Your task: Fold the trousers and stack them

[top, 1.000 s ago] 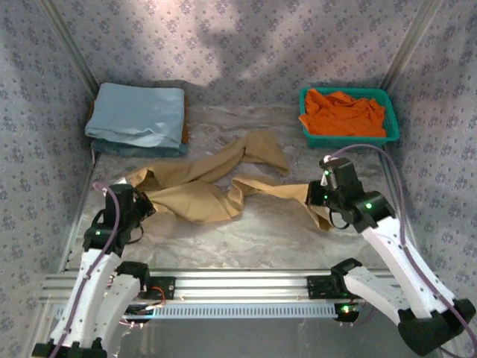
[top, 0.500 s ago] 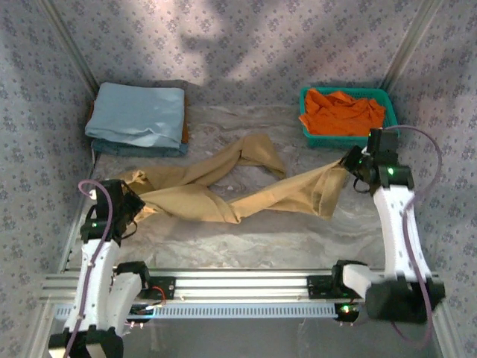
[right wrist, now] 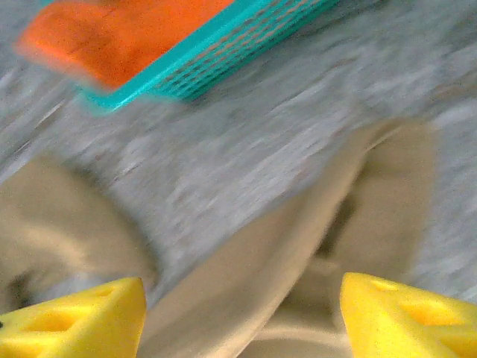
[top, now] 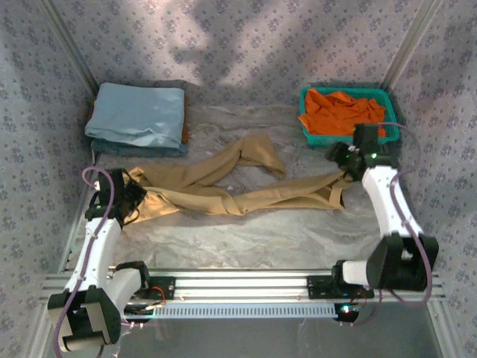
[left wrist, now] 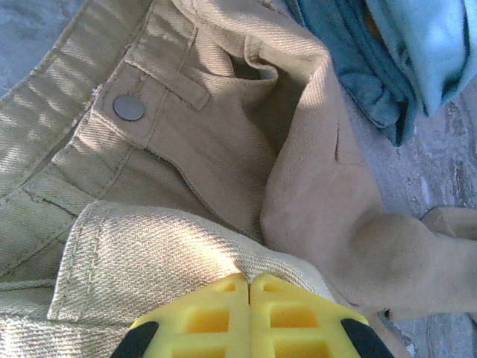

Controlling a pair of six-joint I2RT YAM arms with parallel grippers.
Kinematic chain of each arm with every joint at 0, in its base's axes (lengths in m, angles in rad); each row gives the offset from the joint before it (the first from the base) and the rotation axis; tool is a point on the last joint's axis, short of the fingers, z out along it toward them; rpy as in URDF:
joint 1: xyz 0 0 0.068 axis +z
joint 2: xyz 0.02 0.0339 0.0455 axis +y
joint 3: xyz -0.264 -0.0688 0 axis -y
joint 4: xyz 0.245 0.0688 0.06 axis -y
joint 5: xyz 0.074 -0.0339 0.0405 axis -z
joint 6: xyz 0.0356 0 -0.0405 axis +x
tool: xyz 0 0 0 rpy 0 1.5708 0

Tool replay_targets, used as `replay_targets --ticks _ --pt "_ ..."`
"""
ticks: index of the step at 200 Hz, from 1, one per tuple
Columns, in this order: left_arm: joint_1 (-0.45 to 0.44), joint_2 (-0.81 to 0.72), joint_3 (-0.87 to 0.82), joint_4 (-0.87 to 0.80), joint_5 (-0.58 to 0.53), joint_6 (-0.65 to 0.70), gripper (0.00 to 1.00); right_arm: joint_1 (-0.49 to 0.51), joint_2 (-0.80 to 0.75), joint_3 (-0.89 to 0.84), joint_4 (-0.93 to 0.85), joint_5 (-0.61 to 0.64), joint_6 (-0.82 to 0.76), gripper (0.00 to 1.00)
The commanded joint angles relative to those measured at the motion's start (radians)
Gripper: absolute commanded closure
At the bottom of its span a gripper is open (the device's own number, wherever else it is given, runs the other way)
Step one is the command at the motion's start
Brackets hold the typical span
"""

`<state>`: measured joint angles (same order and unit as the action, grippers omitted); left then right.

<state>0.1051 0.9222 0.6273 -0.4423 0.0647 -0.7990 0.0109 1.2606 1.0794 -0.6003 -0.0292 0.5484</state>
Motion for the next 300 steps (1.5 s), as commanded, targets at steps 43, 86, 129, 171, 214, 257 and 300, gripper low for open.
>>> replay_targets --ticks 43,86,129,171,214,257,300 --pt "0.008 -0.083 -0.049 0.006 0.038 0.006 1.0 0.234 -0.086 -0.385 0.327 -0.123 0.423 0.29" --pt "0.007 -0.114 -0.079 0.004 0.046 0.001 1.0 0.236 0.053 -0.402 0.394 -0.162 0.524 0.38" --pt "0.008 -0.122 -0.073 -0.004 0.045 0.009 1.0 0.243 0.161 -0.383 0.438 -0.182 0.55 0.53" --pt "0.007 -0.113 -0.072 0.014 0.053 0.004 1.0 0.247 0.168 -0.382 0.401 -0.16 0.542 0.75" --pt "0.007 -0.124 -0.072 0.007 0.057 0.014 1.0 0.247 0.124 -0.387 0.387 -0.164 0.511 1.0" --pt "0.007 -0.141 -0.046 -0.01 0.049 0.016 1.0 0.252 -0.022 -0.274 0.283 -0.144 0.449 1.0" --pt "0.013 -0.088 -0.02 0.034 0.025 0.001 1.0 0.13 0.25 0.078 0.244 -0.203 0.404 0.97"
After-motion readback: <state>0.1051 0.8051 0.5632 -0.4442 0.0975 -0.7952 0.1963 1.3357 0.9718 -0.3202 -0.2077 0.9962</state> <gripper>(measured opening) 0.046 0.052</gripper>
